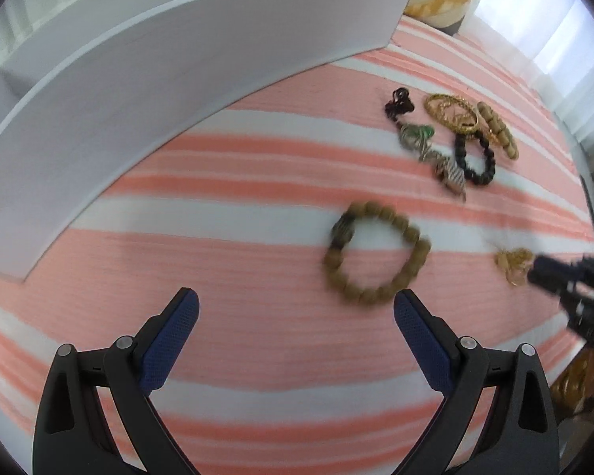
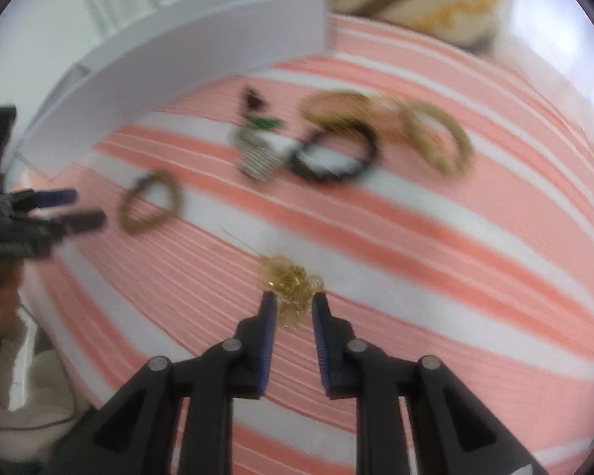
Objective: Organize jewelry
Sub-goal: 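Grasp the gold pendant with the right tool while the left tool grasps the wooden bead bracelet, then carry the wooden bracelet into the box with the left tool while the right drops the pendant in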
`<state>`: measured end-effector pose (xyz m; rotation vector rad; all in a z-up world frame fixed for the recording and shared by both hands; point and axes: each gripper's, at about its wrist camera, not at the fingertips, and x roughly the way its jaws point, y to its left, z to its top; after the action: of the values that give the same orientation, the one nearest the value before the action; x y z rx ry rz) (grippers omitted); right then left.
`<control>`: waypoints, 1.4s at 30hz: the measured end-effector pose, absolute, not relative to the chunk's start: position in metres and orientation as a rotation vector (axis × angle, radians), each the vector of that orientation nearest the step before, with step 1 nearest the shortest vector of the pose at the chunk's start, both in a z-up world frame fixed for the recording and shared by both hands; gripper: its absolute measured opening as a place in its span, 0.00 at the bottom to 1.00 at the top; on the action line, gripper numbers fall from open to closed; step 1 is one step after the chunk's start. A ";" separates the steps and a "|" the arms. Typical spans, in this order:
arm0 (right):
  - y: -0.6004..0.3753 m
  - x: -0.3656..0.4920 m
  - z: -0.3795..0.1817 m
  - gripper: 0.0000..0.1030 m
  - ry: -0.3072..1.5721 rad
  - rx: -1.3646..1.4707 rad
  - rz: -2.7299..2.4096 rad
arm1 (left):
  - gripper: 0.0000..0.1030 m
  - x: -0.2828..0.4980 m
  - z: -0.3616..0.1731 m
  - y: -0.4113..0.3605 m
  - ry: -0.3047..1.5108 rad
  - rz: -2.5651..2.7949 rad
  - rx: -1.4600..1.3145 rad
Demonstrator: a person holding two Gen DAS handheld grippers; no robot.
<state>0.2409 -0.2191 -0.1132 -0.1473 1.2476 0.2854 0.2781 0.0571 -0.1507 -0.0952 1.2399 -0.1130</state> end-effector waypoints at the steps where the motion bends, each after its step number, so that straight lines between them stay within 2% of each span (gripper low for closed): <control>1: -0.230 0.239 -0.113 0.43 1.240 -0.110 0.264 | 0.96 0.286 -0.153 0.052 1.241 -0.111 -0.082; 7: -0.267 0.232 -0.097 0.44 1.196 0.069 0.226 | 0.96 0.313 -0.168 0.041 1.270 -0.050 -0.007; 12: -0.277 0.231 -0.087 0.44 1.190 0.098 0.204 | 0.99 0.313 -0.176 0.029 1.241 -0.022 0.081; 16: -0.273 0.240 -0.092 0.44 1.230 0.138 0.212 | 0.99 0.311 -0.173 0.021 1.245 0.009 0.117; 17: -0.271 0.241 -0.094 0.44 1.236 0.149 0.214 | 0.96 0.310 -0.172 0.019 1.258 -0.011 0.123; 18: -0.269 0.244 -0.095 0.44 1.243 0.167 0.217 | 0.79 0.309 -0.169 0.017 1.259 -0.062 0.108; 19: -0.268 0.245 -0.096 0.44 1.246 0.179 0.218 | 0.58 0.309 -0.167 0.014 1.264 -0.108 0.084; 20: -0.267 0.247 -0.097 0.44 1.249 0.193 0.222 | 0.44 0.308 -0.162 0.011 1.255 -0.119 0.100; 21: -0.266 0.250 -0.098 0.44 1.253 0.207 0.223 | 0.12 0.308 -0.160 0.009 1.249 -0.136 0.107; 30: -0.260 0.272 -0.108 0.44 1.365 0.341 0.249 | 0.11 0.308 -0.144 0.025 1.274 -0.210 -0.050; 37: -0.211 0.291 -0.129 0.44 1.459 0.156 0.238 | 0.11 0.304 -0.121 0.032 1.262 -0.229 -0.076; 41: -0.195 0.293 -0.141 0.44 1.436 0.012 0.159 | 0.11 0.299 -0.119 0.028 1.259 -0.234 -0.076; 42: -0.194 0.293 -0.141 0.33 1.433 0.025 0.169 | 0.11 0.298 -0.119 0.028 1.258 -0.235 -0.074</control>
<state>0.2927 -0.1943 -0.1414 0.0245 1.4326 0.1685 0.2978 0.0278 -0.1185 -0.0741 1.2581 -0.2353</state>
